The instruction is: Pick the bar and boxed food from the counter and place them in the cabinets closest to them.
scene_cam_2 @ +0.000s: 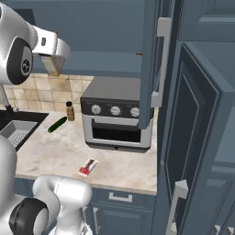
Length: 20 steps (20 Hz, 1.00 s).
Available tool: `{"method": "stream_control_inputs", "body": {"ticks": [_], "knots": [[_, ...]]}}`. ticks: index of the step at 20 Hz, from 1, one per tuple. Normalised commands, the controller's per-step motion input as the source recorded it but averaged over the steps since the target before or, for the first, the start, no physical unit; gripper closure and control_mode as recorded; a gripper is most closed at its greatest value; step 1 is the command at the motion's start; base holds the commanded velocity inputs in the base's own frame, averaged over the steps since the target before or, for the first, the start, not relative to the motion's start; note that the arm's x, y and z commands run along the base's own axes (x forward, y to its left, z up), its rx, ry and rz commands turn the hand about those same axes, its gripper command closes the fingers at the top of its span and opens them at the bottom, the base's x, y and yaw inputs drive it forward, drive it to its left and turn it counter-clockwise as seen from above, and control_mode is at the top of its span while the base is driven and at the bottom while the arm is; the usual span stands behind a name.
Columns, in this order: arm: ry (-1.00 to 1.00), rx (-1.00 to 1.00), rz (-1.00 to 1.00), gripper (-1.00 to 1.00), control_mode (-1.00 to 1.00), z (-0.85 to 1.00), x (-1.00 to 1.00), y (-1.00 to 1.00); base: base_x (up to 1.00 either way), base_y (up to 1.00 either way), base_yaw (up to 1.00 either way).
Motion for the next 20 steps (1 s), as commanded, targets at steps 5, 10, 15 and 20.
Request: {"method": "stream_control_inputs", "body": {"ticks": [5,10,15,20], "knots": [[0.01,0.0,0.0,1.0,-1.0,0.0,0.37,0.0,0.0,0.0,0.0],[0.01,0.0,0.0,1.0,-1.0,-0.05,0.29,0.0,0.0,0.0,0.0],[0.03,-0.02,0.0,1.0,-1.0,-0.1,0.27,0.0,0.0,0.0,0.0],[0.02,-0.03,0.0,1.0,-1.0,-0.08,0.31,0.0,0.0,0.0,0.0]]}}
